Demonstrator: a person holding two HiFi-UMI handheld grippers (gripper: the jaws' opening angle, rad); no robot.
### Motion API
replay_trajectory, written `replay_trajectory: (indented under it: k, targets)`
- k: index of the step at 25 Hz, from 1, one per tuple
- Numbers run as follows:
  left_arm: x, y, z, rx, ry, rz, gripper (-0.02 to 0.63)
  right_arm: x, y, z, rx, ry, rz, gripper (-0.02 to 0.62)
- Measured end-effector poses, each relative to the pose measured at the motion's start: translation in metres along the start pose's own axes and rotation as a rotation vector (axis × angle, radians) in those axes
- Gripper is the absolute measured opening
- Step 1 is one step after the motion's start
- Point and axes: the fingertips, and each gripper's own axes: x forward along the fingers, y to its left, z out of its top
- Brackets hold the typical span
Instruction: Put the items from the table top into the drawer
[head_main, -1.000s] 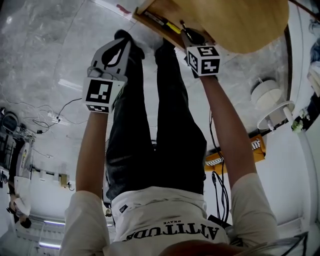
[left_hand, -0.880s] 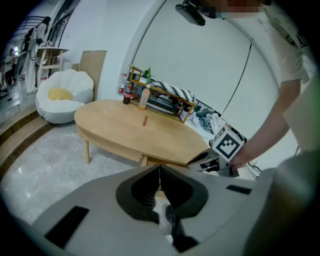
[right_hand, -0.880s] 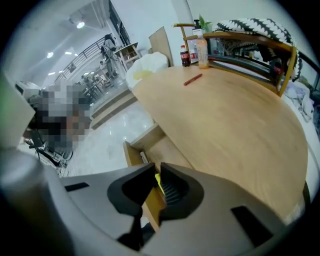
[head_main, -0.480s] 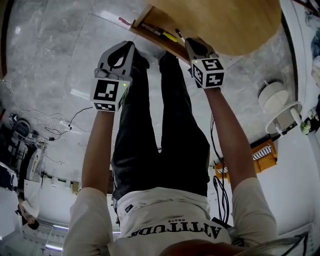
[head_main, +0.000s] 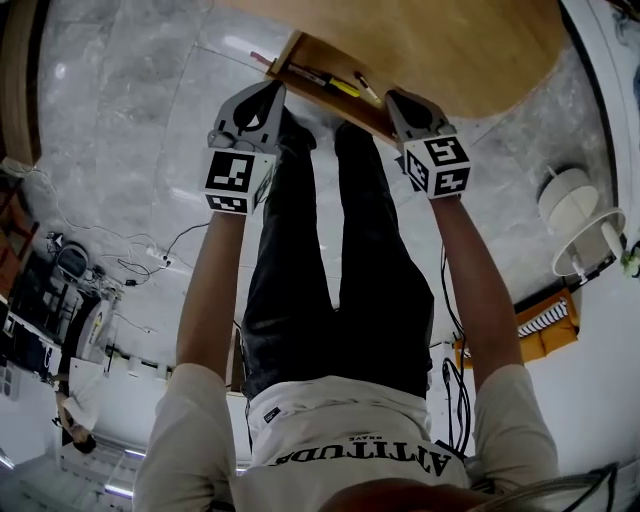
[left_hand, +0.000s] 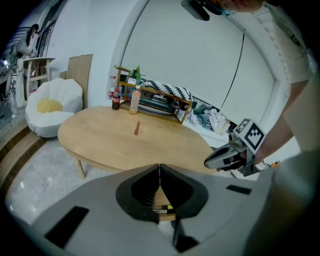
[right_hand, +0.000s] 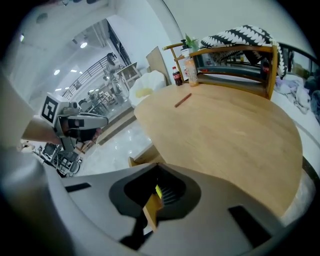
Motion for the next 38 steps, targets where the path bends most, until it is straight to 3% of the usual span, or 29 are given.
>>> replay_trajectory:
  k: [13, 25, 28, 38]
  targets:
    - [0.047, 0.004, 0.034, 0.052, -0.003, -0.049, 0.025, -0.014, -0.025, -0.002, 0.063, -0.041, 0.001, 0.018]
    - [0.11, 0.032, 0.07, 0.077, 0.014, 0.001, 0.026, -0.013, -0.049, 0.009, 0.089, -0.056, 0.014, 0.018]
    - [0.137, 0.041, 0.075, 0.08, 0.041, 0.017, 0.088, -0.011, -0.06, 0.013, 0.092, -0.063, 0.016, 0.019]
    - [0.226, 0.091, 0.094, 0.179, 0.15, 0.07, 0.127, -0.015, -0.088, 0.005, 0.105, -0.064, 0.021, 0.018]
